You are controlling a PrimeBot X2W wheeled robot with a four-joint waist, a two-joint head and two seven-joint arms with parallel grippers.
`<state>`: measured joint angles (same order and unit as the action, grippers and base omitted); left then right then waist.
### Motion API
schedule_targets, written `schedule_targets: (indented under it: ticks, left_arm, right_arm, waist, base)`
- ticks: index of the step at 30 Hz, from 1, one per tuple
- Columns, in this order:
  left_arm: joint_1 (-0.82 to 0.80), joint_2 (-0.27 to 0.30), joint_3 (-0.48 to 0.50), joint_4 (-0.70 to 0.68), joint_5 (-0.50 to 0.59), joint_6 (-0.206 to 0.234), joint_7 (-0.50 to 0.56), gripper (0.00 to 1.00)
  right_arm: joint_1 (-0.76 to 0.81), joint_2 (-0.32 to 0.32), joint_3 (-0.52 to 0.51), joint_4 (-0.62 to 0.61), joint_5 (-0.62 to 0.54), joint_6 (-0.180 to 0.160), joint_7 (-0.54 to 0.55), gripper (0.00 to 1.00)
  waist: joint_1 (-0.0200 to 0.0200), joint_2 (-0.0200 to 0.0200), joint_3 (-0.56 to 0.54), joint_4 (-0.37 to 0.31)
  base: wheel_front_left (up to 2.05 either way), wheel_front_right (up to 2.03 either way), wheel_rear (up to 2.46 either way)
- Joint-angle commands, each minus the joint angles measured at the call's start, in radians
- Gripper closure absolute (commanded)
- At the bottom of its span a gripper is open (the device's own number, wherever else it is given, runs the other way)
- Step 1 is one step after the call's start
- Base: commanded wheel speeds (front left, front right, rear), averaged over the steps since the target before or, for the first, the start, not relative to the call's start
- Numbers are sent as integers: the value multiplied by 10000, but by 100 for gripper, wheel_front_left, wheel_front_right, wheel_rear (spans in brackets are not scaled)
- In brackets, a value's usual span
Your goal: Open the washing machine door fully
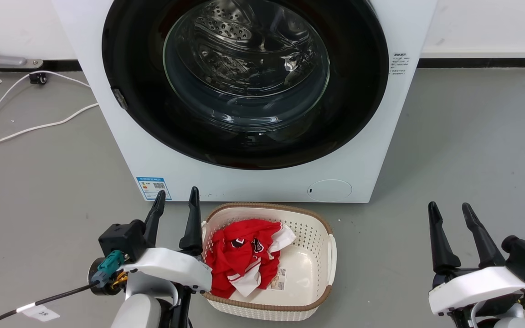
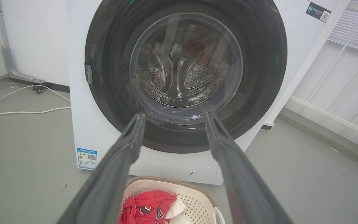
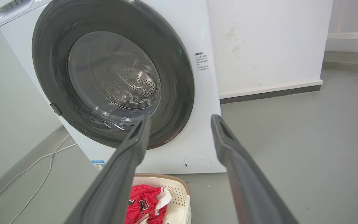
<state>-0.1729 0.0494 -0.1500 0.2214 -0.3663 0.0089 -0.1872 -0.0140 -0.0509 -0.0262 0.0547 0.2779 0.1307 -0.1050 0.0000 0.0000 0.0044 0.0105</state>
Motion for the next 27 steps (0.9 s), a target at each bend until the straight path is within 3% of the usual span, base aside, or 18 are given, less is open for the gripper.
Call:
schedule_targets:
  ticks: [1,27]
  left_arm:
    - [-224,18,-27,-32,201,23,-66,0]
    - [-325,15,-366,277,2210,275,-595,0]
  right_arm:
    - [41,1,8,-132,-189,0,-42,0]
    - [221,9,123,-259,-2201,-1,-223,0]
  waist:
    - [0,0,1,0]
    - [0,0,-25,37]
  base:
    - [0,0,0]
    - [0,0,0]
